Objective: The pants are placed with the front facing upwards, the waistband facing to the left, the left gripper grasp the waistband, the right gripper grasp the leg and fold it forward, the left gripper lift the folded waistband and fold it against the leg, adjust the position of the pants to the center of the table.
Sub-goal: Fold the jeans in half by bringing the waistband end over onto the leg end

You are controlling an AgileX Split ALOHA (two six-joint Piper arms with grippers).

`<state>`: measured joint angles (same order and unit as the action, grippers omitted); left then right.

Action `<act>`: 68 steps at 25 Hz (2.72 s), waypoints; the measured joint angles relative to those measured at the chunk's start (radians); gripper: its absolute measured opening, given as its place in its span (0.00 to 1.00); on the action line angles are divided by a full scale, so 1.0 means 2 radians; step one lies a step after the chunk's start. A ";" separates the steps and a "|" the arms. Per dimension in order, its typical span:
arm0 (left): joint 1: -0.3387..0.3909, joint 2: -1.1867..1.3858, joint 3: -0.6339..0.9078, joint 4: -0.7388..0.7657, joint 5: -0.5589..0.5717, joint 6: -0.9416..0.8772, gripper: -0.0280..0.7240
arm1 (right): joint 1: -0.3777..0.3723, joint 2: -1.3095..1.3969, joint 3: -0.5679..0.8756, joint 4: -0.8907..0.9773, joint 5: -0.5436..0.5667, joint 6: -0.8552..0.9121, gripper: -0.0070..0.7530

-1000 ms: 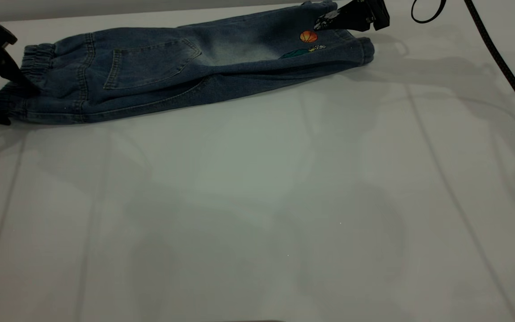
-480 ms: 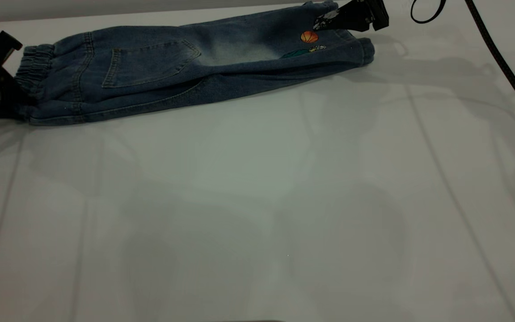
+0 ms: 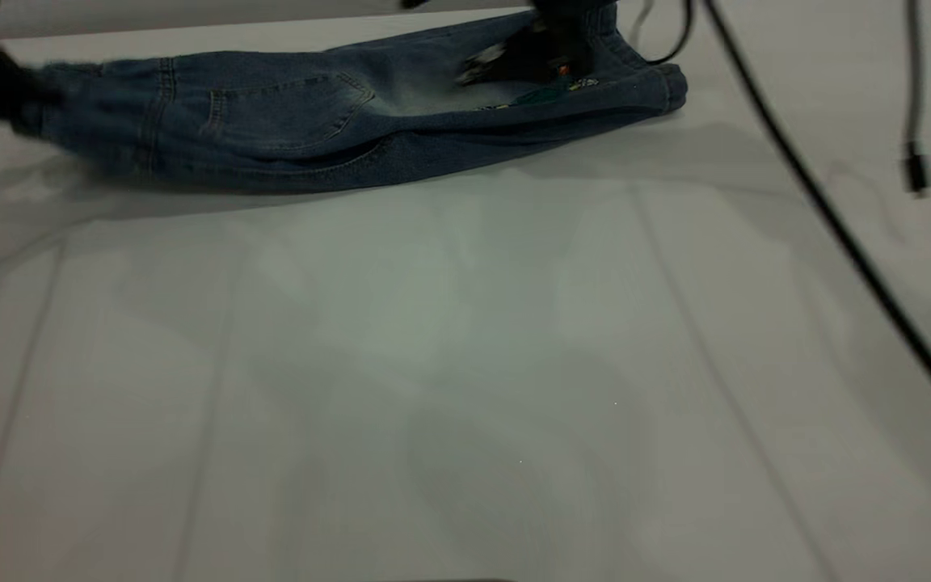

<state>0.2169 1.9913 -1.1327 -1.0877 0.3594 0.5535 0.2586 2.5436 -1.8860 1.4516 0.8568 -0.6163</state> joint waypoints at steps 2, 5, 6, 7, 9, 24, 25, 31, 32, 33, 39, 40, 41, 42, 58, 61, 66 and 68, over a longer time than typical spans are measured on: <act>-0.012 -0.020 0.000 0.001 0.003 0.012 0.16 | 0.014 0.000 -0.016 -0.009 -0.018 0.000 0.75; -0.030 -0.039 0.001 0.002 0.009 0.023 0.16 | 0.032 0.000 -0.042 -0.036 -0.051 0.008 0.75; -0.035 -0.045 0.002 0.002 0.011 0.025 0.15 | 0.036 0.000 -0.048 -0.050 -0.064 0.014 0.75; -0.040 -0.049 0.003 0.002 0.012 0.026 0.15 | 0.040 0.000 -0.050 -0.062 -0.076 0.018 0.75; -0.049 -0.061 0.004 0.004 0.016 0.028 0.15 | 0.047 0.002 -0.052 -0.080 -0.095 0.026 0.75; -0.119 -0.175 0.006 0.010 0.035 0.060 0.15 | 0.080 0.040 -0.060 -0.108 -0.072 0.028 0.73; -0.119 -0.177 0.006 0.010 0.036 0.061 0.15 | 0.074 0.036 -0.064 -0.122 -0.066 0.027 0.73; -0.132 -0.178 0.006 0.009 0.032 0.072 0.15 | 0.031 0.025 -0.073 -0.187 -0.058 0.059 0.73; -0.140 -0.178 0.006 0.009 0.027 0.075 0.15 | 0.031 0.030 -0.073 -0.190 -0.053 0.062 0.73; -0.148 -0.178 0.006 0.009 0.021 0.078 0.15 | 0.035 0.037 -0.073 -0.191 -0.048 0.063 0.73; -0.204 -0.178 0.006 0.008 -0.022 0.088 0.15 | 0.057 0.050 -0.076 -0.196 -0.016 0.062 0.73; -0.210 -0.178 0.006 0.008 -0.027 0.093 0.15 | 0.052 0.047 -0.081 -0.196 -0.011 0.062 0.73; -0.218 -0.178 0.006 0.007 -0.034 0.096 0.15 | 0.043 0.043 -0.087 -0.197 -0.007 0.062 0.73; -0.225 -0.178 0.006 0.007 -0.042 0.098 0.15 | 0.034 0.038 -0.094 -0.198 -0.003 0.062 0.73; -0.270 -0.060 -0.099 0.000 -0.098 0.099 0.15 | -0.098 -0.060 -0.219 -0.216 0.100 0.063 0.73; -0.272 -0.004 -0.151 -0.004 -0.073 0.099 0.15 | -0.098 -0.066 -0.223 -0.219 0.102 0.063 0.73; -0.288 0.089 -0.233 -0.006 -0.059 0.100 0.15 | -0.098 -0.070 -0.227 -0.221 0.103 0.063 0.73; -0.295 0.119 -0.259 -0.006 -0.055 0.100 0.15 | -0.098 -0.070 -0.227 -0.223 0.107 0.063 0.73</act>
<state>-0.3735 2.2300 -1.6498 -1.1004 0.2485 0.7529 0.0618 2.4032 -2.3409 1.0061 1.0708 -0.4894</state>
